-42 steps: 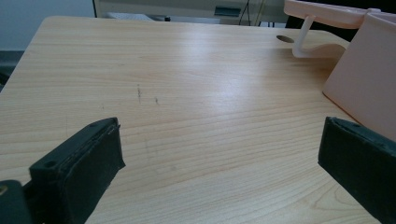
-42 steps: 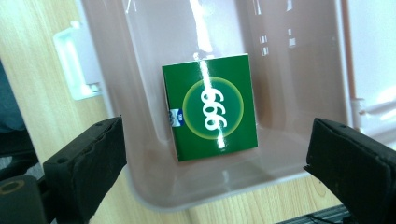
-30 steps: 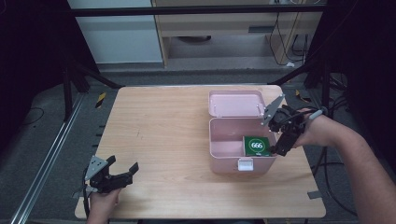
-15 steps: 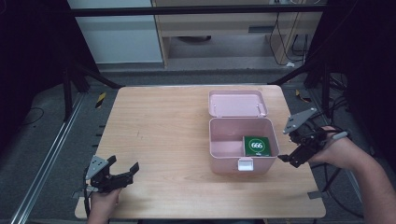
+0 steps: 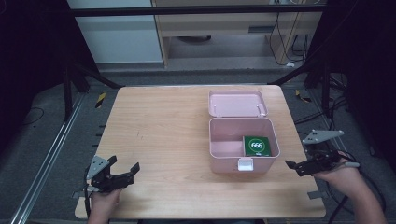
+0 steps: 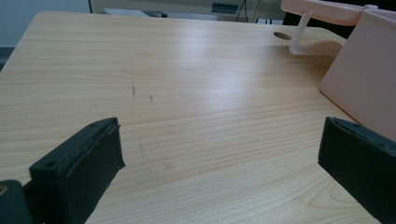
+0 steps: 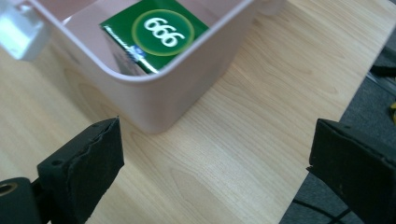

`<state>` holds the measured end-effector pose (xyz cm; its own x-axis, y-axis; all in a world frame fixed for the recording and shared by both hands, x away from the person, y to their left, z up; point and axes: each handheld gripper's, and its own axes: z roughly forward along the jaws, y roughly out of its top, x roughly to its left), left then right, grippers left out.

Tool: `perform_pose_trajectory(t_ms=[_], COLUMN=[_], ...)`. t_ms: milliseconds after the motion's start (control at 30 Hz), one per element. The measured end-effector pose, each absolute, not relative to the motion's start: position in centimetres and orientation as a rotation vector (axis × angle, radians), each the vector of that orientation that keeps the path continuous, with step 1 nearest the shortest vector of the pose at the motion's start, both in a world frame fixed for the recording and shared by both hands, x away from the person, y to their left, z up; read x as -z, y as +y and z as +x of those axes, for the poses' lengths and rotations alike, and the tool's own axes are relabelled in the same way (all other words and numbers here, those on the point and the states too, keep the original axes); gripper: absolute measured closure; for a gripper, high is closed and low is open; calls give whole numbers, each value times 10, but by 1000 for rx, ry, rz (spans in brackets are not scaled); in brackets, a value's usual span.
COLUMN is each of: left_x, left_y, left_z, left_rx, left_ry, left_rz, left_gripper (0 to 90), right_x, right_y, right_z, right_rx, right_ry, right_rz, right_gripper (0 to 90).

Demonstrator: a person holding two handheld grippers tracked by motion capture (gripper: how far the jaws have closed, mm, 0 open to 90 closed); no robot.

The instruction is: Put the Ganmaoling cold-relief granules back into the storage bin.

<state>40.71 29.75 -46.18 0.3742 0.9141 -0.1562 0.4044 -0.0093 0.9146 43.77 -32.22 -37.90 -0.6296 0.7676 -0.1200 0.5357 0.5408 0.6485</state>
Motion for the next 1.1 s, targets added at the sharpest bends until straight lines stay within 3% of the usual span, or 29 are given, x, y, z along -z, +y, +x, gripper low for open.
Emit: perform_pose_trajectory(t_ms=[533, 1100], left_x=[462, 463], left_y=[296, 294], left_z=[407, 407], left_rx=[-612, -598], left_ry=[1198, 1193], left_rz=[1613, 1634], left_gripper=[0, 0], right_x=[450, 485], right_y=[-335, -323], right_z=[416, 412], right_rx=[-870, -905], right_ry=[2136, 2109], right_rz=[1423, 1490], right_gripper=[36, 33])
